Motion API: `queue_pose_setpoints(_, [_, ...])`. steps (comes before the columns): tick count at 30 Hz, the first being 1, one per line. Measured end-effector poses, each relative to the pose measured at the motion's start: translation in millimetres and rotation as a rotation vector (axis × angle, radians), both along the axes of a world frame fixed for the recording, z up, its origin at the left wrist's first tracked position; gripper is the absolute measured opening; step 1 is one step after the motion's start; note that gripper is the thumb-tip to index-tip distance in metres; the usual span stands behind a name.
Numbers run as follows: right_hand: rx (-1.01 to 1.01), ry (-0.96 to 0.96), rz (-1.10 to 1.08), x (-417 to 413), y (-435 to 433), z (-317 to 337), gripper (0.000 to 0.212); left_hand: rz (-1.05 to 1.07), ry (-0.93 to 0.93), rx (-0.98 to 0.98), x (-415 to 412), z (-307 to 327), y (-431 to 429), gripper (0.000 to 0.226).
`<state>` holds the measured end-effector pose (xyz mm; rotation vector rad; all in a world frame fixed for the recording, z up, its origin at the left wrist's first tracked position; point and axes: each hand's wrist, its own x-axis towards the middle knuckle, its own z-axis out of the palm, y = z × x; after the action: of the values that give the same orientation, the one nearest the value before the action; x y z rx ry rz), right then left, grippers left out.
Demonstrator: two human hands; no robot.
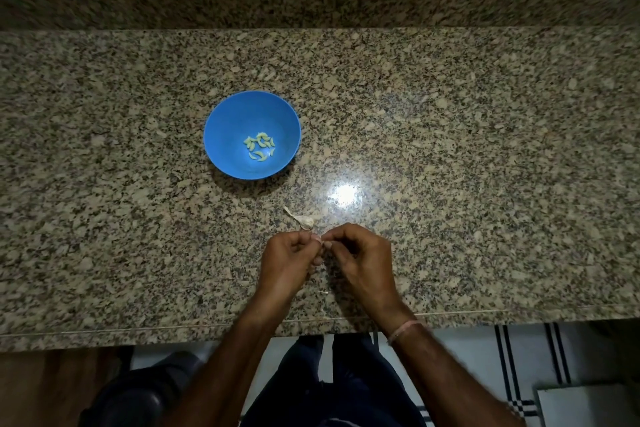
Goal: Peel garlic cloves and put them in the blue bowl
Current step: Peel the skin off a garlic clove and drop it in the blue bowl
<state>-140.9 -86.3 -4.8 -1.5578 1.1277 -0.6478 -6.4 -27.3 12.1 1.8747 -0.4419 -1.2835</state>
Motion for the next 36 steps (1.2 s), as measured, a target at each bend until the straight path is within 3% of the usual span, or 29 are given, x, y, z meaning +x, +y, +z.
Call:
queue_pose_setpoints(9, [0.005, -0.033, -0.040, 3, 7, 0, 0.018, 0.169, 0.196, 0.012, -8, -6, 3, 0.017])
queue_pose_setpoints(12, [0.259, -0.172, -0.102, 5, 6, 5, 0.011, 0.176, 0.214, -0.007, -9, -5, 3, 0.018])
queue_pose_setpoints(16, [0.738, -0.440, -0.235, 10, 8, 5, 0.009, 0.120, 0.099, -0.013, -12, -3, -1, 0.020])
queue_pose_setpoints(19, [0.874, -0.505, -0.273, 10, 5, 4, 0.009, 0.052, 0.005, -0.014, -11, -4, 2, 0.023])
queue_pose_setpoints(24, [0.827, -0.419, -0.230, 8, 0, 5, 0.005, -0.004, -0.243, -0.012, -12, -7, 7, 0.024])
queue_pose_setpoints(26, [0.804, -0.374, -0.210, 7, 0, 6, 0.008, 0.024, -0.247, -0.112, -11, -3, 7, 0.007])
queue_pose_setpoints(29, [0.788, -0.334, -0.192, 7, 0, 8, 0.012, 0.008, -0.220, -0.226, -10, 3, 7, 0.012])
queue_pose_setpoints(36, [0.738, -0.348, -0.198, 6, 3, 12, 0.008, 0.074, -0.260, -0.193, -11, 2, 3, 0.014])
